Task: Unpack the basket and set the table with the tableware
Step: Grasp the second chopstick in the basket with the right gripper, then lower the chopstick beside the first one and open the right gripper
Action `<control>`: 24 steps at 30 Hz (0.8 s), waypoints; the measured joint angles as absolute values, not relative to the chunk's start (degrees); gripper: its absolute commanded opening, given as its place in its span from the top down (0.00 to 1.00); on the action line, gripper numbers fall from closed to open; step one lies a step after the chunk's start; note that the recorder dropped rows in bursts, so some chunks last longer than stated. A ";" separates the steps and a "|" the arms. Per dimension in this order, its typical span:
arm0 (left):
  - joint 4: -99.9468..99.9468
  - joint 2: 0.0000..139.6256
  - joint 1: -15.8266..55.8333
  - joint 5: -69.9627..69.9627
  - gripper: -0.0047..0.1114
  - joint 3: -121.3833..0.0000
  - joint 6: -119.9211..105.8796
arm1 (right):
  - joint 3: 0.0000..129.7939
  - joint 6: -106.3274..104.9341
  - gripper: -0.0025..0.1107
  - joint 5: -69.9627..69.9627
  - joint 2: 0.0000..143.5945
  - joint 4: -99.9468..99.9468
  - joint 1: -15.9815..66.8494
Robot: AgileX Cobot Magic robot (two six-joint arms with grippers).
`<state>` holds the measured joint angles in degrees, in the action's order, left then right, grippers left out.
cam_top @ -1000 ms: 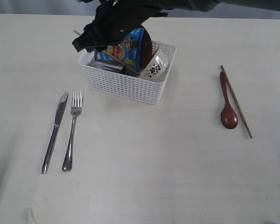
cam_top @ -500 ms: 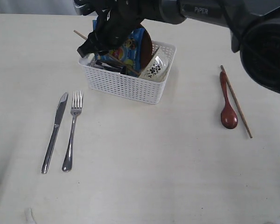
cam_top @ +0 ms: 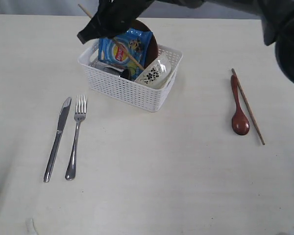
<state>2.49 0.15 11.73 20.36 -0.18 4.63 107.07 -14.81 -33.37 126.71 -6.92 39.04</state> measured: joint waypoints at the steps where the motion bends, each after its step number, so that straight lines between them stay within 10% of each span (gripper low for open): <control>1: 2.49 0.15 11.73 20.36 0.96 -0.18 4.63 | 107.07 -14.93 0.98 -33.37 125.90 -6.92 39.04; 24: 2.49 0.15 11.73 20.36 0.96 -0.18 4.63 | 107.07 -4.62 0.98 -50.38 107.44 -2.41 24.41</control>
<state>2.49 0.15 11.73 20.36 -0.18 4.63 107.07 -4.62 -50.38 107.44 -2.41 24.41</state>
